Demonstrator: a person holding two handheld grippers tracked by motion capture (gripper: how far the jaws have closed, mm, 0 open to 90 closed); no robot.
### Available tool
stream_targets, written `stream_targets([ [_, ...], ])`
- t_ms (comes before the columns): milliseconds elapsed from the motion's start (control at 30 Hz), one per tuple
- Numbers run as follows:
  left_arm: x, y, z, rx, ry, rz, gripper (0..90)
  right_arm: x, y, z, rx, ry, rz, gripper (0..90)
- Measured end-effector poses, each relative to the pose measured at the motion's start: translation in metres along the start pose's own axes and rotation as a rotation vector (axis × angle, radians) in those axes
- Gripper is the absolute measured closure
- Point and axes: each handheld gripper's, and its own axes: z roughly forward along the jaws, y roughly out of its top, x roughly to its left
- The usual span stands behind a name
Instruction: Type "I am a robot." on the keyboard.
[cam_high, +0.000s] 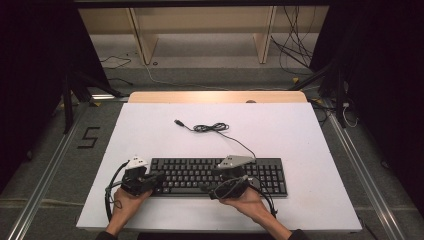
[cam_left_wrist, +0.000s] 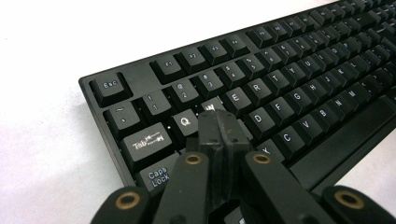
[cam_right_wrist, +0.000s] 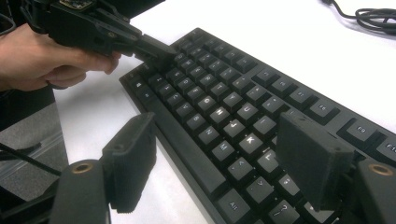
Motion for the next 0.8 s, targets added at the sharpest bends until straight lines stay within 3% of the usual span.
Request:
stream_targets([
  [367,-0.001,0.001,-0.001,-0.002,0.001,0.0,88.9,0.001,0.0,0.0,-0.003,-0.004,-0.002,30.1],
  [600,-0.001,0.005,-0.012,-0.064,0.001,-0.003,85.6,-0.001,0.001,-0.001,-0.01,-0.006,0.001,30.1],
  [800,-0.001,0.005,-0.021,-0.105,-0.011,-0.025,75.9,0.0,0.001,-0.001,-0.012,-0.007,0.0,31.0],
])
